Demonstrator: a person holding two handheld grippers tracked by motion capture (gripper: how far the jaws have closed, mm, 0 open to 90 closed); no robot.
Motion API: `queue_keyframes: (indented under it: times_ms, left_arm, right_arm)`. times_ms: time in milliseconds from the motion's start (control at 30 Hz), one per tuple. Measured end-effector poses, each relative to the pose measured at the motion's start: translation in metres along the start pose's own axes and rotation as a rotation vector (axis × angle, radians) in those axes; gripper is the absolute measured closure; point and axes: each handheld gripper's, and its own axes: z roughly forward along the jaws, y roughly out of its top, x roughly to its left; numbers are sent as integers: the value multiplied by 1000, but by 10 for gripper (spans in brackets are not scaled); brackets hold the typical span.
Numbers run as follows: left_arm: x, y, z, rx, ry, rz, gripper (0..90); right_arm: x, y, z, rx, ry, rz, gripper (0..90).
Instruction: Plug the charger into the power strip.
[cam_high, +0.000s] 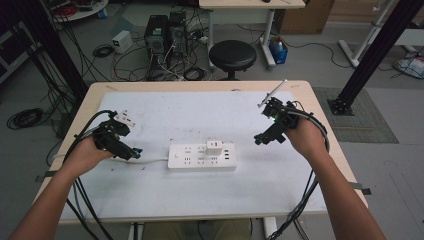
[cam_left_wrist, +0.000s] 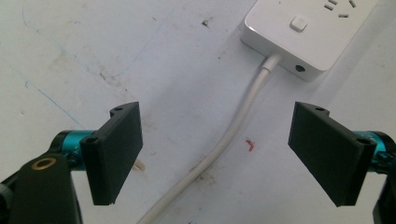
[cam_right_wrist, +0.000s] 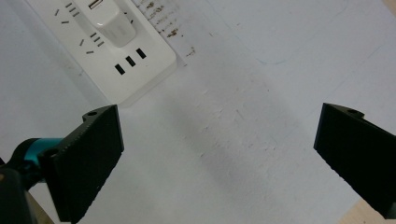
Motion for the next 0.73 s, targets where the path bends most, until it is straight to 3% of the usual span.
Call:
queue_keyframes:
  times_ms: [733]
  left_arm:
    - [-5, 0, 1, -10, 14, -11, 178]
  right_arm:
    - [-2, -28, -1, -29, 8, 59, 8]
